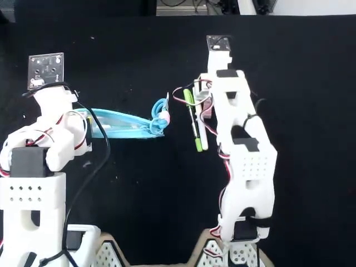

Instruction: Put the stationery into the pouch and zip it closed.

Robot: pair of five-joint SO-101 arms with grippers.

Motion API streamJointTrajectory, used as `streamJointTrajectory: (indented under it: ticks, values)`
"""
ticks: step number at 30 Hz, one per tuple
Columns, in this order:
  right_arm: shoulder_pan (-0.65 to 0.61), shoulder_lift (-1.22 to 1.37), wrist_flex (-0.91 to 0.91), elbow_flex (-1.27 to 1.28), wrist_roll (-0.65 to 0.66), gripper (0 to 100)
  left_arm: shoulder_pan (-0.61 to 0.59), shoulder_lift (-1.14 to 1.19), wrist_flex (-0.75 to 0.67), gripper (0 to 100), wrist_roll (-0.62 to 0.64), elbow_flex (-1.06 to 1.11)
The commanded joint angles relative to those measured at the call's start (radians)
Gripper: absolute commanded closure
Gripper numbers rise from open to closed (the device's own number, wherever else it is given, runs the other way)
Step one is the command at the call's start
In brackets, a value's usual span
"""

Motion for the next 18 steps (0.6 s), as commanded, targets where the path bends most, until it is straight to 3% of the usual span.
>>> streamJointTrajectory:
  ticks: [1,4,11,18]
  values:
    - [0.04,0.042,0.103,-0.142,0.002,85.4,0.001,0.011,-0.006,97,0.003,0.061]
    - [0.066,0.067,0.252,-0.255,0.034,99.5,0.001,0.011,-0.006,97,0.003,0.061]
    - [0.081,0.071,0.568,-0.478,0.126,98.8,0.001,0.011,-0.006,97,0.003,0.061]
    - [0.081,0.088,0.666,-0.493,0.233,98.6,0.001,0.011,-0.006,97,0.003,0.061]
